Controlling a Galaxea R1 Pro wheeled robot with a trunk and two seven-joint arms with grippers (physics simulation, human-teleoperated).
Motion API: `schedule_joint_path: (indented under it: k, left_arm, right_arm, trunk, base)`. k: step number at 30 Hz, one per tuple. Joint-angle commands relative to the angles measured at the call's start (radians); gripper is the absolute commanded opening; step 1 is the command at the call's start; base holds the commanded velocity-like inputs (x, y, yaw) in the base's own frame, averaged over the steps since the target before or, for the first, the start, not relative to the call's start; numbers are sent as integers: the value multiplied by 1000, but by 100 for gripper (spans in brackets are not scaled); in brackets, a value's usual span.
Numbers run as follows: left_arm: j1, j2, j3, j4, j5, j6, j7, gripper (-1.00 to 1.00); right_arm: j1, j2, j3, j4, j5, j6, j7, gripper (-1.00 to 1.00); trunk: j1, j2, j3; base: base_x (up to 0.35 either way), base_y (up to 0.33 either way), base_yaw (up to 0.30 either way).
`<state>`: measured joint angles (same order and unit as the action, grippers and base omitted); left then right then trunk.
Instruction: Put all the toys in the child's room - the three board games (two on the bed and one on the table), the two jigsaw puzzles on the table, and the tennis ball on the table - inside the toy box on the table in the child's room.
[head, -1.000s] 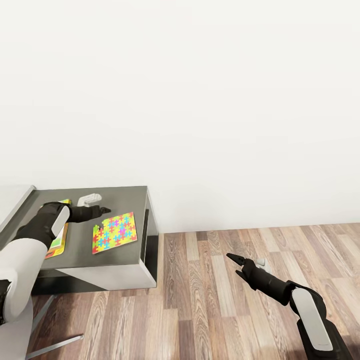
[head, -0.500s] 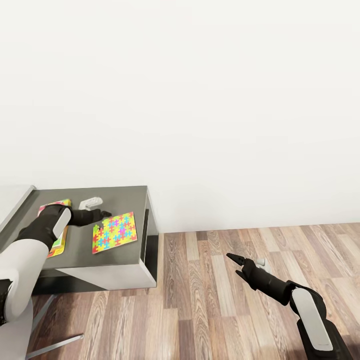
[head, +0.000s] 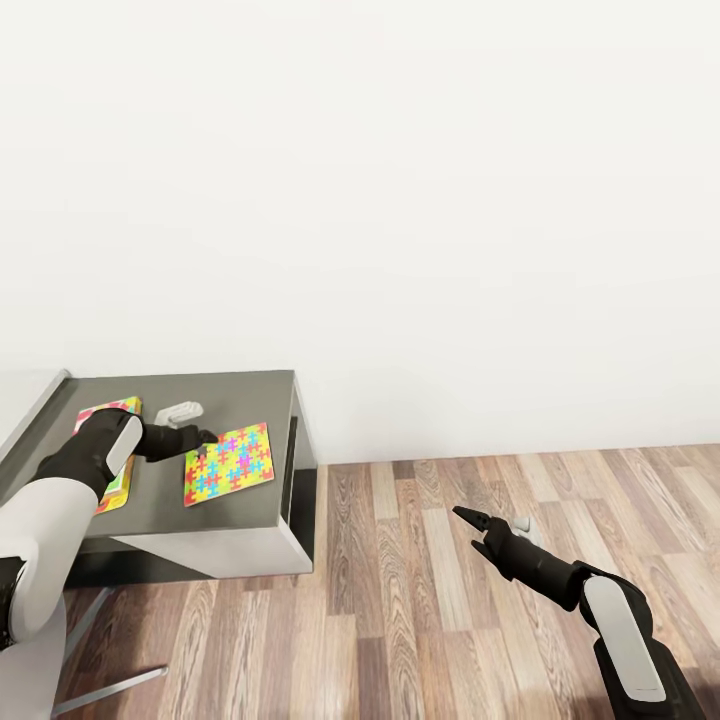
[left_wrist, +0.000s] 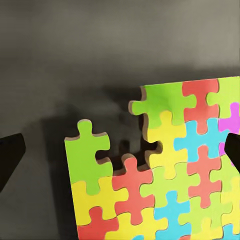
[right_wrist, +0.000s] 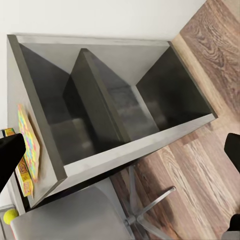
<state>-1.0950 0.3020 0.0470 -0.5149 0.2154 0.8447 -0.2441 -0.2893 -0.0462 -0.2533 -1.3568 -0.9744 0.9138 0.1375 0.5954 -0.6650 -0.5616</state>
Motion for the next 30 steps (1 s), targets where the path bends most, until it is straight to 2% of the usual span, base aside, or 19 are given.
schedule_joint_path:
  k: [1,16,30]
  left_arm:
    - [0,0,4,-1,-1,8,-1,100]
    - [-1,1,7,-1,5,2,-13,100]
    - [-1,4,15,-1,8,-3,-21,100]
  right_arm:
    - [-1,0,-2,0,9,5,9,100]
    - [-1,0,-2,1,8,5,10,100]
    - [-1,0,-1,0,8,5,10,100]
  trunk:
    - [0,-1,-1]
    - [0,-1,-11]
    - [0,-1,-30]
  base:
    - [0,0,0]
    - [0,0,0]
    - [0,0,0]
